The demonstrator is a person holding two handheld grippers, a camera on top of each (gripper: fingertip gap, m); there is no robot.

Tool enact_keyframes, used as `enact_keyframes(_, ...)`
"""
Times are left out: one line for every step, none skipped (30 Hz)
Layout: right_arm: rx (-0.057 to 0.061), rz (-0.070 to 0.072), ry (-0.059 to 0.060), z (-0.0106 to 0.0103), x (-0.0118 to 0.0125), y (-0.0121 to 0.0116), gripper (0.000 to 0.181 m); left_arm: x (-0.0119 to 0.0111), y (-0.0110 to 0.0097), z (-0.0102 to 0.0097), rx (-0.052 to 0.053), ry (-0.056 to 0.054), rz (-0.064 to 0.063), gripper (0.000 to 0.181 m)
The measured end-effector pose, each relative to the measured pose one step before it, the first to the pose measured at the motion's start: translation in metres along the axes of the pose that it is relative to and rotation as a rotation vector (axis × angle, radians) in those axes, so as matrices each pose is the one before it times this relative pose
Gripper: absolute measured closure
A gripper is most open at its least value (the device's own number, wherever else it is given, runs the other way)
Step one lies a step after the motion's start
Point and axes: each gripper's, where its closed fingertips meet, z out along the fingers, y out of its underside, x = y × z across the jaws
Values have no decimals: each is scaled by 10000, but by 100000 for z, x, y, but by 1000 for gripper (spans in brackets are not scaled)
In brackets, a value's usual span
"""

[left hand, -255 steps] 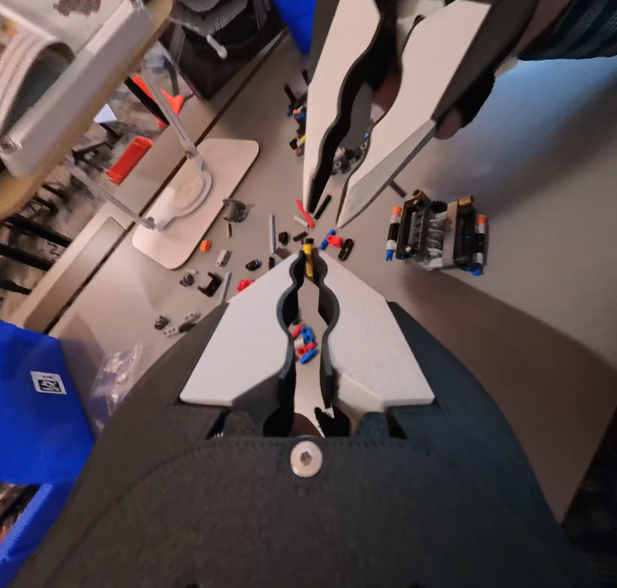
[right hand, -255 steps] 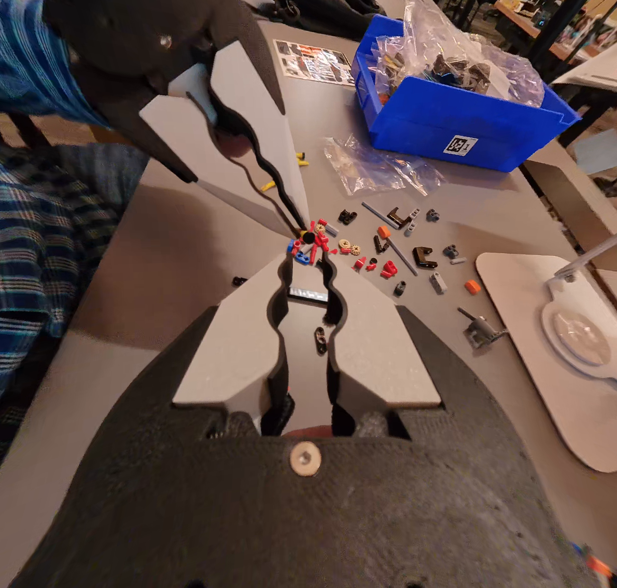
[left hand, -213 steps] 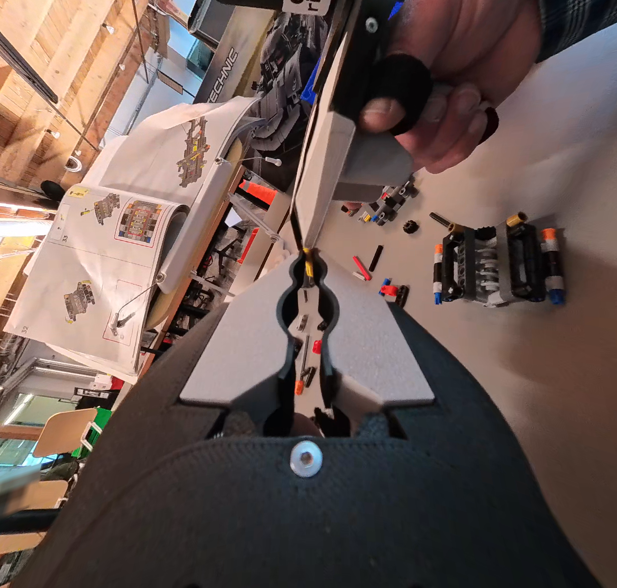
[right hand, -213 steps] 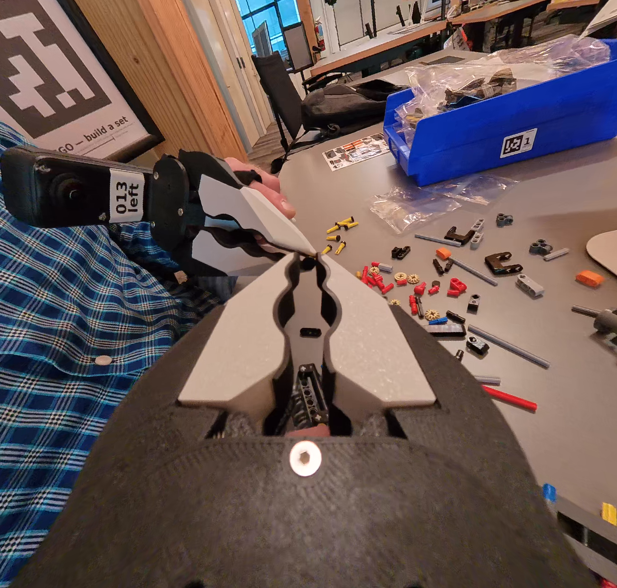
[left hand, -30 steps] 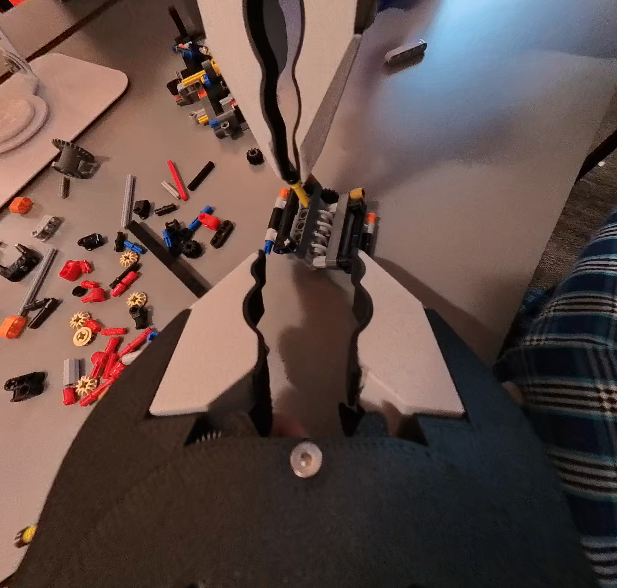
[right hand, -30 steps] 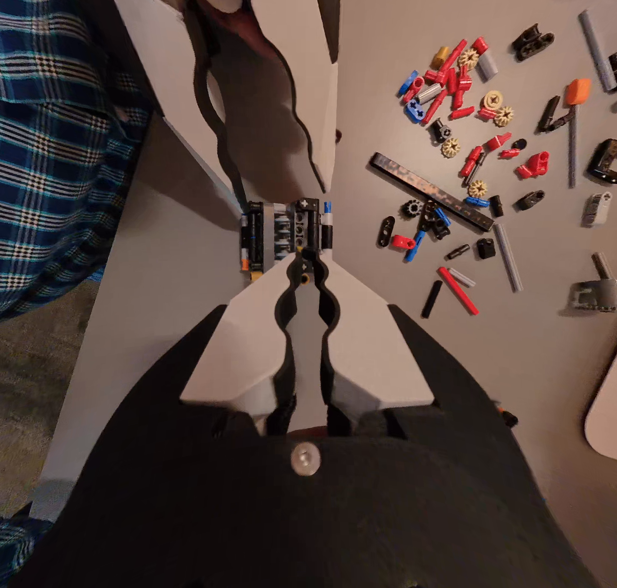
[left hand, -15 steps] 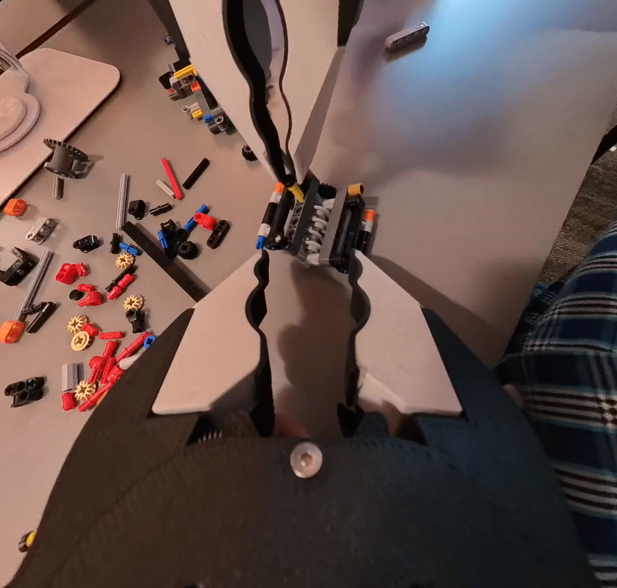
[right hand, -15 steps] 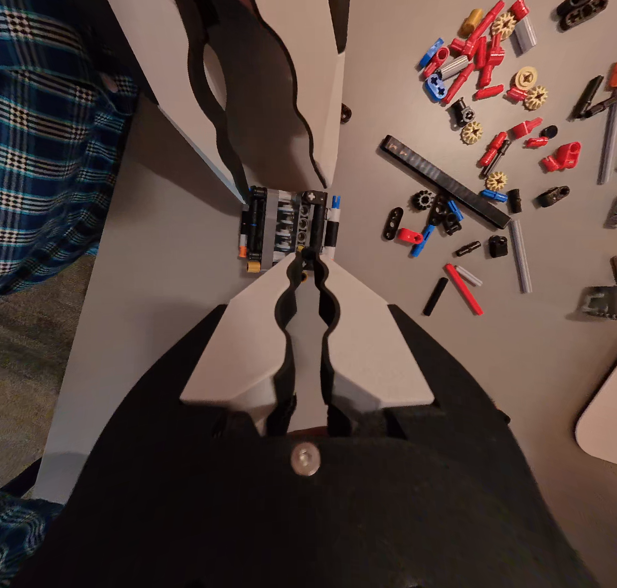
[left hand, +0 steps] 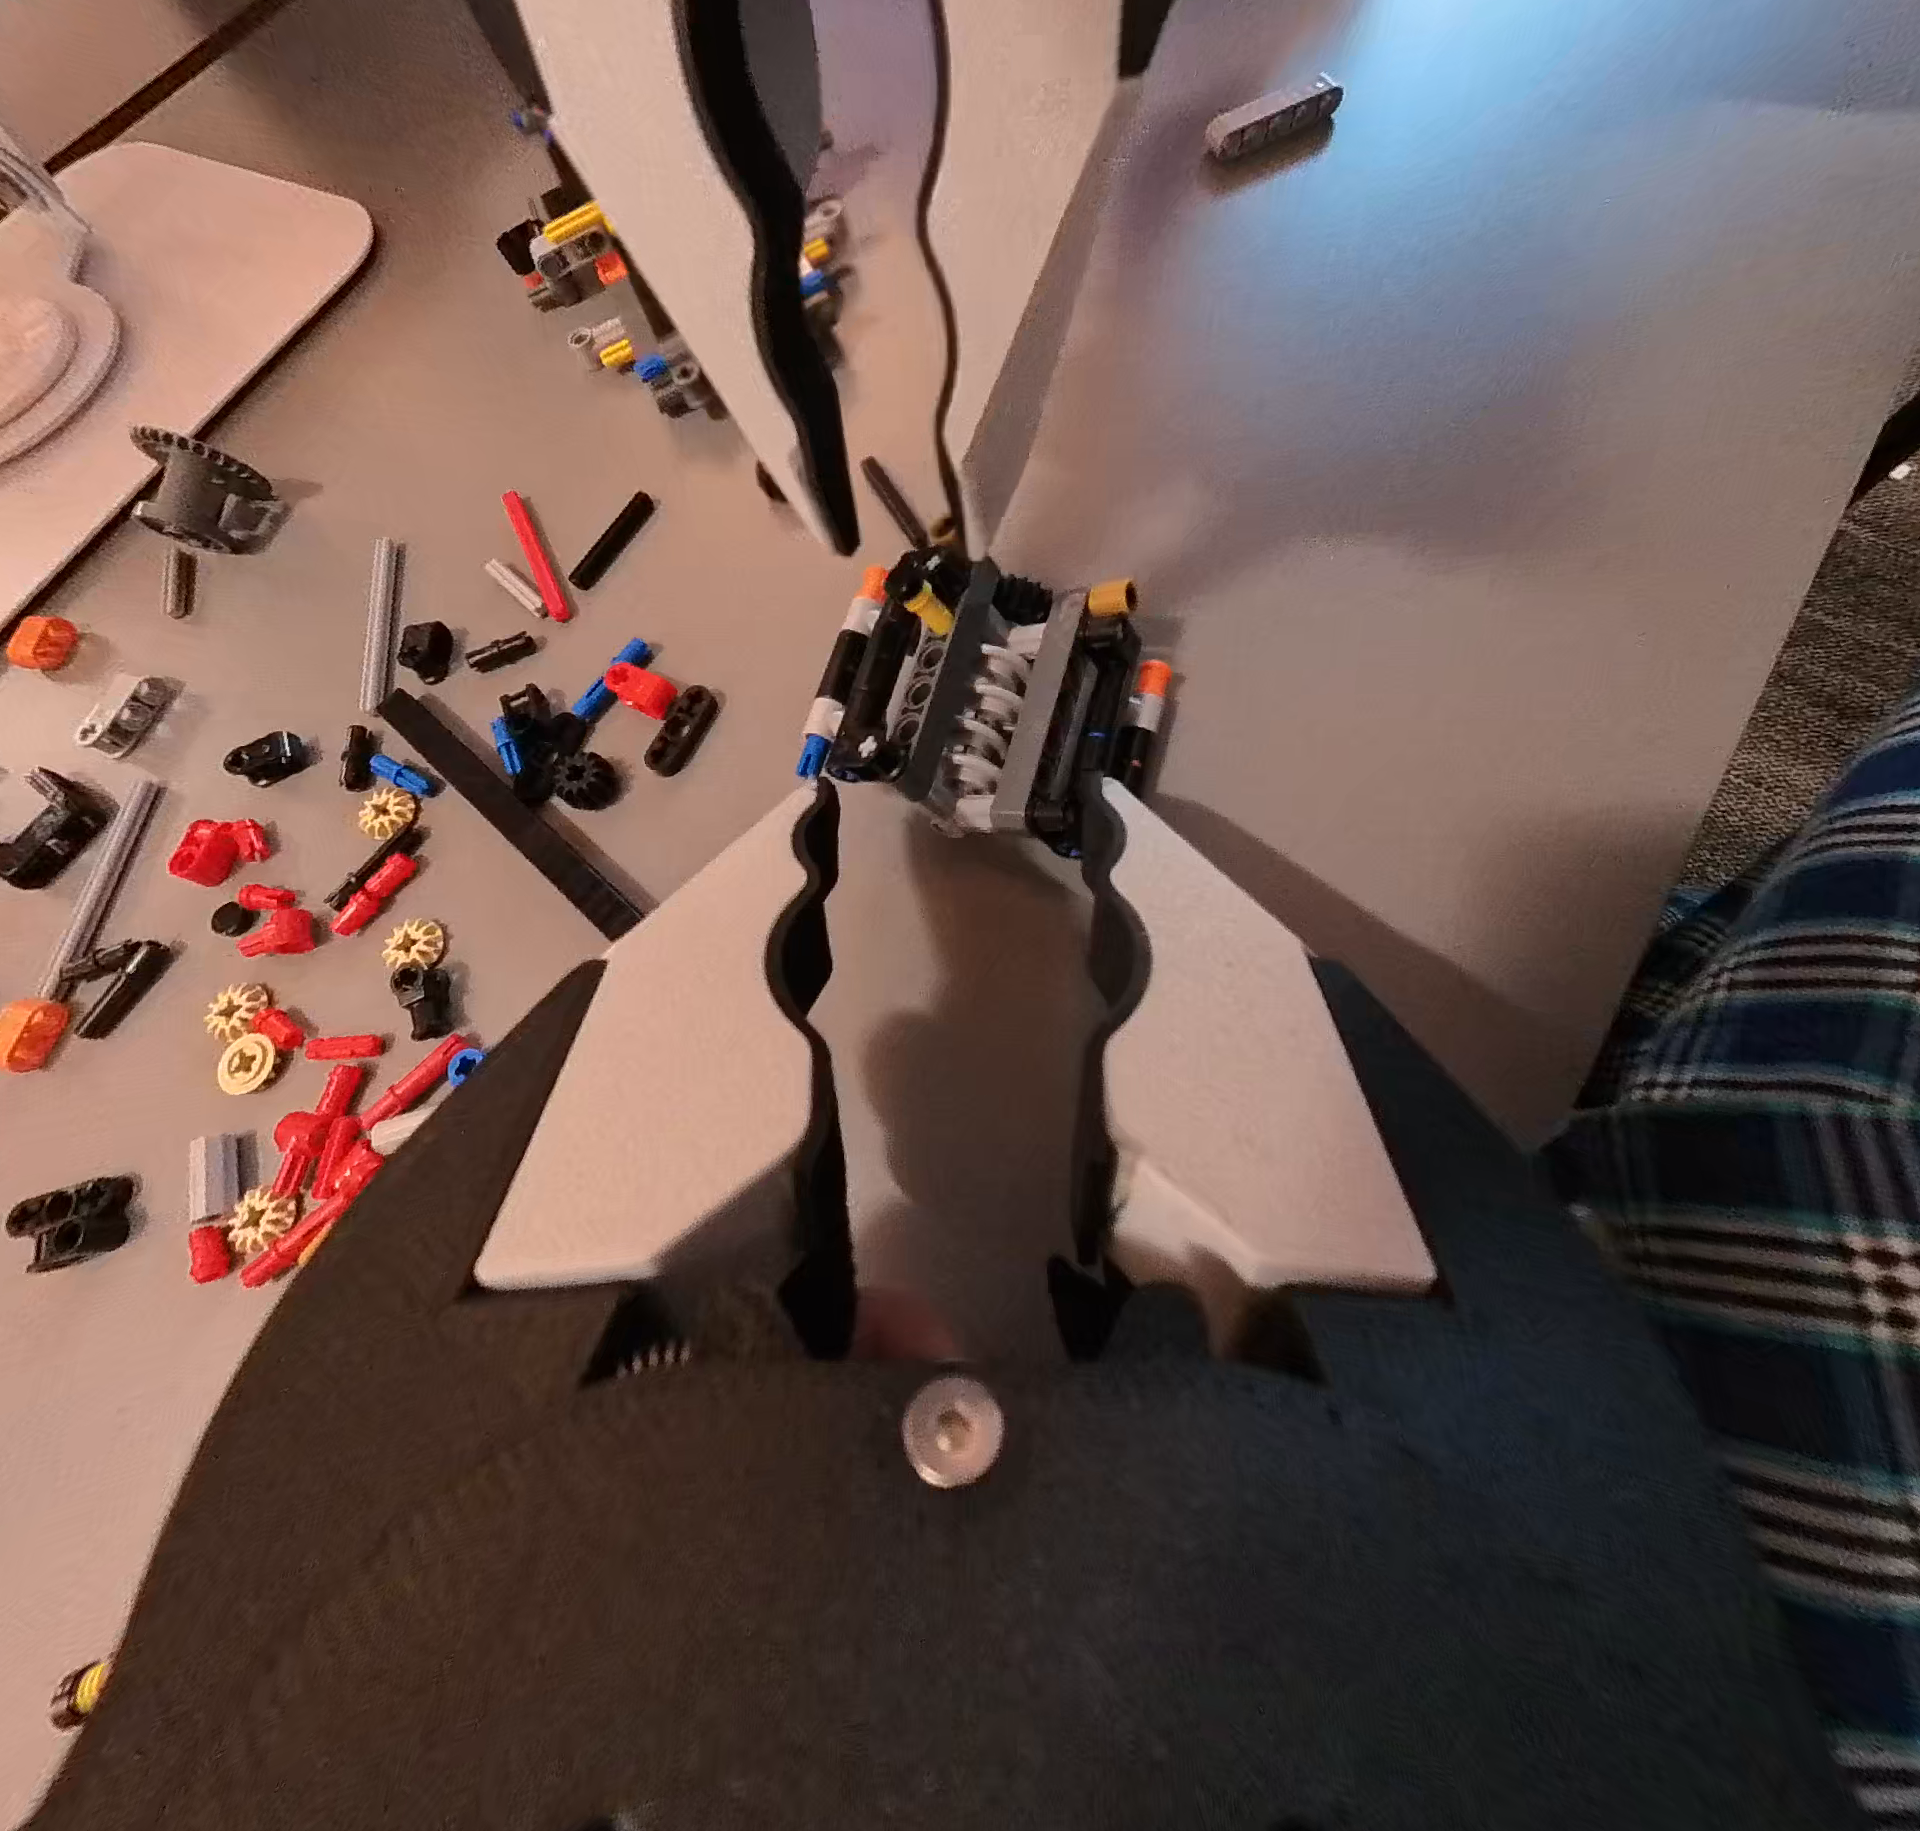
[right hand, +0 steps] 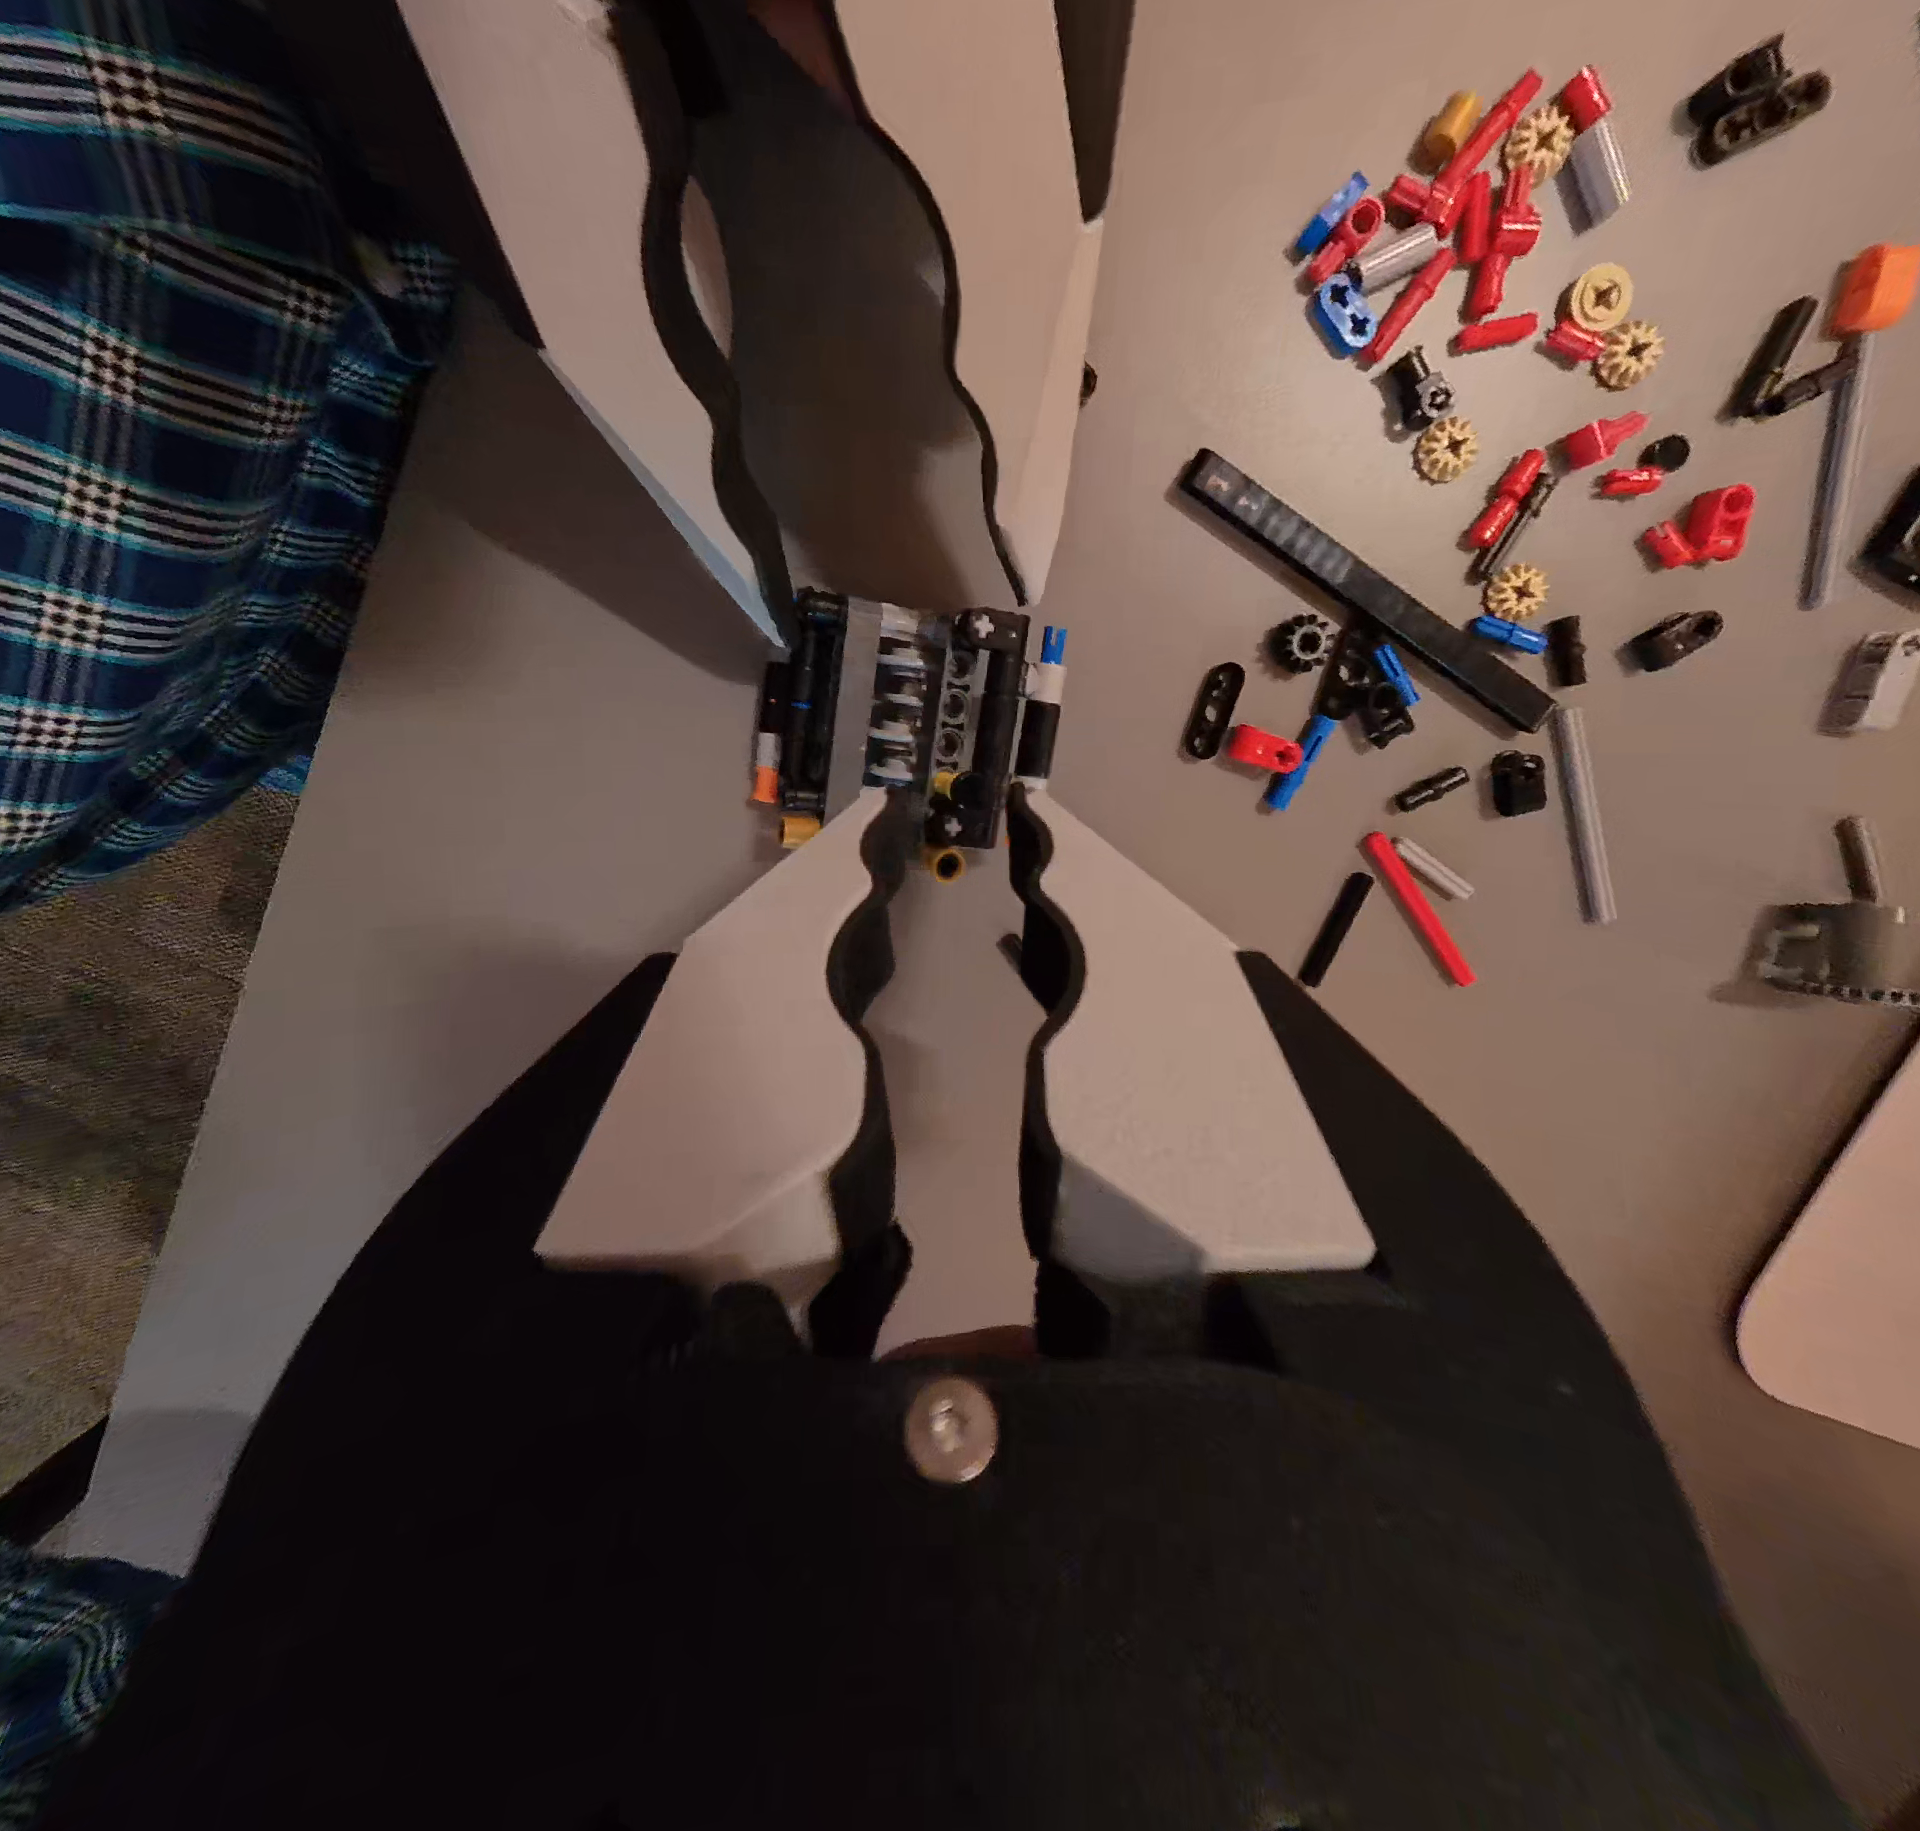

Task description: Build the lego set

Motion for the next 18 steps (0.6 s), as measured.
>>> enact_keyframes(16, -19, -45, 155, -206, -8, 165, -8, 1, 14, -1, -10, 15, 136)
enact_keyframes(-23, -31, -16, 264, -171, 84, 165, 0, 11, 7, -5, -2, 8, 136)
enact_keyframes(-20, -15, 54, 301, -62, 99, 163, -2, -5, 5, 0, -4, 6, 136)
enact_keyframes(23, 36, 104, 143, 99, 55, 163, 0, -28, -14, 30, -1, 1, 136)
enact_keyframes(45, 47, -6, -56, -23, 55, 164, -38, -174, -77, 115, -11, -38, 137)
enact_keyframes(83, -6, 30, -180, 4, -2, 164, -35, 8, -10, -4, -2, -37, 137)
enact_keyframes(110, -18, 131, -240, 121, -95, 165, -10, 97, 38, -60, -14, 6, 137)
enact_keyframes(85, -5, 49, -207, -24, -110, 165, 53, 40, 52, -35, -2, 51, 137)
enact_keyframes(66, -67, 29, -118, -112, -131, 165, 53, 49, 43, -39, -4, 56, 137)
enact_keyframes(30, -59, 31, 2, -99, -91, 166, 29, 5, 29, -12, 2, 32, 137)
enact_keyframes(-68, 3, -24, 147, -130, 89, 166, -4, -25, 8, 10, -2, -10, 137)
enact_keyframes(-99, -31, -37, 224, -156, 174, 166, -11, -5, 22, -4, 16, -19, 137)
enact_keyframes(33, -23, 62, 161, 19, 5, 165, -21, -5, 13, 2, 2, -16, 137)
enact_keyframes(52, 40, -16, 6, -35, -24, 164, -3, -74, 5, 39, 4, -4, 136)
enact_keyframes(32, -11, 25, -96, 20, 28, 167, 20, -34, 14, 13, 11, -5, 136)
enact_keyframes(42, -33, 122, -142, 139, 1, 168, 9, 40, 30, -33, -8, 13, 136)
enact_keyframes(61, 27, 82, -100, 84, -61, 168, -5, 22, 33, -18, -19, 22, 136)
enact_keyframes(61, 15, -53, 23, -141, -76, 168, -3, -13, 6, 5, -13, 11, 136)
